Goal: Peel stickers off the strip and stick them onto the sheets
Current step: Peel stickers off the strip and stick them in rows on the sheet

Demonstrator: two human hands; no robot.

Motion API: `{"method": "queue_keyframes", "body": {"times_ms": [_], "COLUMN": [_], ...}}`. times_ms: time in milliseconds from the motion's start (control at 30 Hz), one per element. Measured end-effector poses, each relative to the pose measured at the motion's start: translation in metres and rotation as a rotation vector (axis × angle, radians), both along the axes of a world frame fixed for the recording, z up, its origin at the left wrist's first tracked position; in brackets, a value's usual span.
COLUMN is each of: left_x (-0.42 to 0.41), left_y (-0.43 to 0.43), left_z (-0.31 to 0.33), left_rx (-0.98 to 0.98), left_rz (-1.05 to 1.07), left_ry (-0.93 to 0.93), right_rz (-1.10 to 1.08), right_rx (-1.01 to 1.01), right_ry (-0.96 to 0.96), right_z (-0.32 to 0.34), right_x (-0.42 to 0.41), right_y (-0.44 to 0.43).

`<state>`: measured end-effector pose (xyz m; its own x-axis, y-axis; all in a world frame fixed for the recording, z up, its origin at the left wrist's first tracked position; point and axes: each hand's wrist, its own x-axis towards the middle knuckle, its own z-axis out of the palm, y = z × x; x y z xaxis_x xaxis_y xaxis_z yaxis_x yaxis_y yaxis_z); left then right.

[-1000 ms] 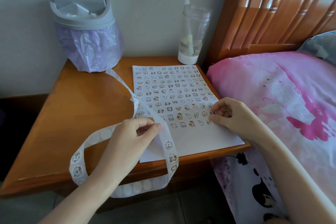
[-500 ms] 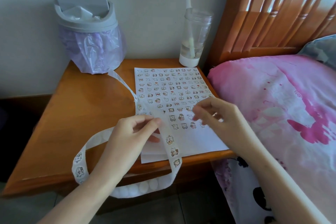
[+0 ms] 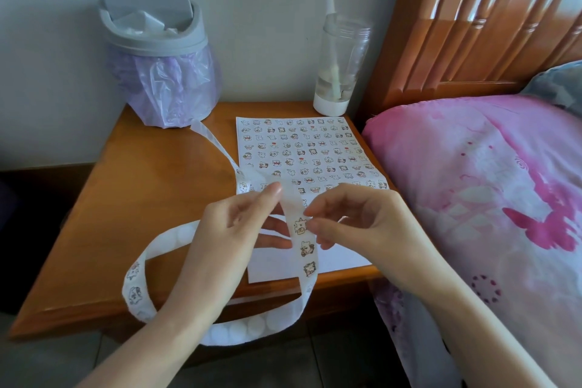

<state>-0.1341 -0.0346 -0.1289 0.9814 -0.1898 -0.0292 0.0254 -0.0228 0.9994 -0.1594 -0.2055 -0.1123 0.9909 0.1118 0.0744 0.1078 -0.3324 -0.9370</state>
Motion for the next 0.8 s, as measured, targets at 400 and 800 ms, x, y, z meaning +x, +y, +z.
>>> {"method": "queue_keyframes", "body": {"times_ms": [400,800], "left_x": [-0.0017,-0.0018], "left_y": [-0.0014,-0.0026], "left_z": [-0.0017,-0.0046], "left_rx": [0.079,0.117], "left_rz": [-0.089,-0.055], "left_ry": [-0.039,-0.057], "right_rz": [-0.051,-0.085], "right_rx": [-0.088,-0.143], "right_ry": [-0.063,-0.091], "right_z": [-0.004,-0.007], "right_x": [0.0002,0.0034], "right_y": [0.0012,0.0021]}}
